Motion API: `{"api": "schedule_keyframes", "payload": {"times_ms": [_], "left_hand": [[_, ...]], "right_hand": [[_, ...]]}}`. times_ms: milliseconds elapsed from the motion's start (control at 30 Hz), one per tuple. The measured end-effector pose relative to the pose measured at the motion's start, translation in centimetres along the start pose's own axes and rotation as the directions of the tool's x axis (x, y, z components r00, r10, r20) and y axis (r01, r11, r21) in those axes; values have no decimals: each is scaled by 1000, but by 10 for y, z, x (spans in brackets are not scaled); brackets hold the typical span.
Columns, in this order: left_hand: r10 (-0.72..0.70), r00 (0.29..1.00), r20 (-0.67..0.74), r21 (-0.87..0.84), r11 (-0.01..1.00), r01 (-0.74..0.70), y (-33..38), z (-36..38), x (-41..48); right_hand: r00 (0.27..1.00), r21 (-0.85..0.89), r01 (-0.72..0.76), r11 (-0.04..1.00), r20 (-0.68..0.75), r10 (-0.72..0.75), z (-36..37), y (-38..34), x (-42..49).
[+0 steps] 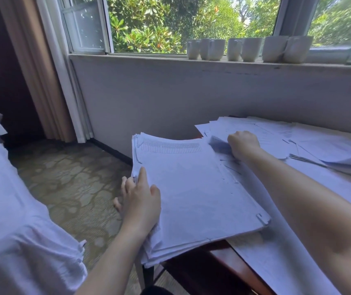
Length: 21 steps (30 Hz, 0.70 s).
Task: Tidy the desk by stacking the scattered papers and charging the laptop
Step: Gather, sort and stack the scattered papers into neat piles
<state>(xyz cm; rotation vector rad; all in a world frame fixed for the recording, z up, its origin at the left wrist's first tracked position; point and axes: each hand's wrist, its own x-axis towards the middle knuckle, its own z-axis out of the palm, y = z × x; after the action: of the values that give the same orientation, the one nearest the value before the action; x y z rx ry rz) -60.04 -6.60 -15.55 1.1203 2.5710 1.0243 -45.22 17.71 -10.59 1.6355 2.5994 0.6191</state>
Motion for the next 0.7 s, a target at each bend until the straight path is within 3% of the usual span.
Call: {"api": "schedule_keyframes", "payload": {"times_ms": [133,233,300,467,567,700], "left_hand": [[-7,1000,2,-2,1000,7,0,0,-1],[-8,1000,0,-16,1000,8,1,0,0],[-12,1000,-1,-33,999,12,1,0,0],[-19,1000,1,-19,1000,19,-1,1,1],[1,1000,-2,-45,999,-1,-1,1,0],[8,1000,0,-49,999,-8,-2,0,1]], "right_hand": [[987,139,-139,980,-57,148,12,7,-8],[955,343,-239,909,-85,283,11,18,-14],[934,408,-240,881,-152,324,5,29,-20],[860,396,-25,918,-460,222,-22,41,-49],[777,361,155,920,-619,111,-39,30,-71],[692,316,395,862,-720,-54,-52,-8,-116]]}}
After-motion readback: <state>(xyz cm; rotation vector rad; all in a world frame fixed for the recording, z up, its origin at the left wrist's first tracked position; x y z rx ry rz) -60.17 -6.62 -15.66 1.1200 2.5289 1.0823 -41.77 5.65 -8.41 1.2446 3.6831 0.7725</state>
